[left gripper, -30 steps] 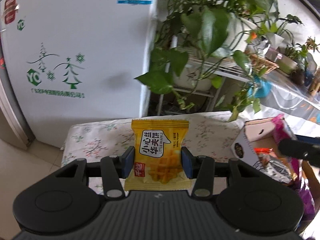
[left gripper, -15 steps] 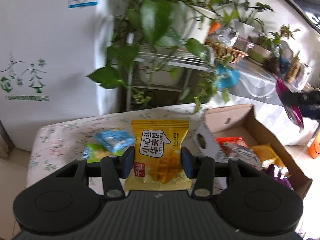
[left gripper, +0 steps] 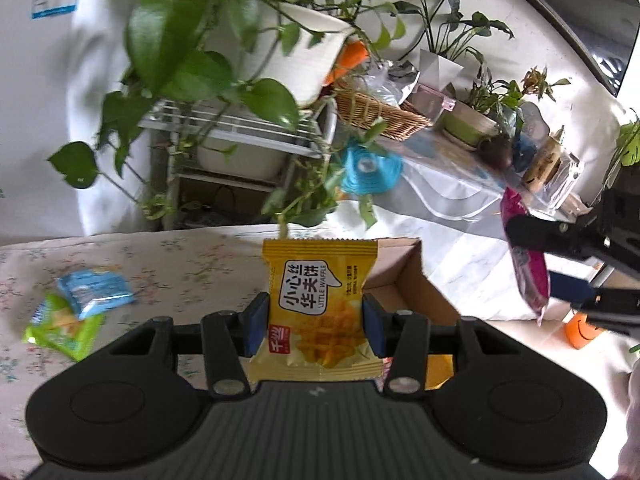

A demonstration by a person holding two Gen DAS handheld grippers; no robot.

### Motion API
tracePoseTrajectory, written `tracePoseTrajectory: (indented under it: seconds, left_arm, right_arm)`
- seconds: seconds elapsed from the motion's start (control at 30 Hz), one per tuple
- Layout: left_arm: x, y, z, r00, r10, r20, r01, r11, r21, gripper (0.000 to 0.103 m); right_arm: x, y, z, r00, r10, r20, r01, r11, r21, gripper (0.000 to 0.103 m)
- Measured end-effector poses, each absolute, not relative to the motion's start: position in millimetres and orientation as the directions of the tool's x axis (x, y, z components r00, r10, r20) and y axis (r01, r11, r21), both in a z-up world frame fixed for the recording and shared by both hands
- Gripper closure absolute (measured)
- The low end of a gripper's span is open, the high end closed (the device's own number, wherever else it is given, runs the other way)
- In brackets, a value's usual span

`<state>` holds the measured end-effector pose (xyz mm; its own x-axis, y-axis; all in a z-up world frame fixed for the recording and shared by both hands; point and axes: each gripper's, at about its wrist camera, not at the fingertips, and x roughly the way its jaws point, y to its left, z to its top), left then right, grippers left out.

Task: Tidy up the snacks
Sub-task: 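Open both grippers over the box to drop the yellow and pink bags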

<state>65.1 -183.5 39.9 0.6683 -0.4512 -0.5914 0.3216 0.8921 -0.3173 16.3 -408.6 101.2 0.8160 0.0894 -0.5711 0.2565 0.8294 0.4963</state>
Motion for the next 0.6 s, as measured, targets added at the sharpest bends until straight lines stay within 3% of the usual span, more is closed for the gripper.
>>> tracePoseTrajectory:
  seconds: [0.43,0.6]
  left_arm:
    - [86,-236,24,0.607,-0.452,-0.654,0.317,0.892,-0.322,0.054]
    - [83,-237,30,0.621,-0.458,-0.636,0.326,0.889,-0.322,0.028]
  right_arm:
    - [22,-428,86,0.789,0.052,-0.613,0.402,0.711,0.577,0.042]
    - [21,-432,82,0.784,0.044,-0.619,0.435,0.672,0.599,0.029]
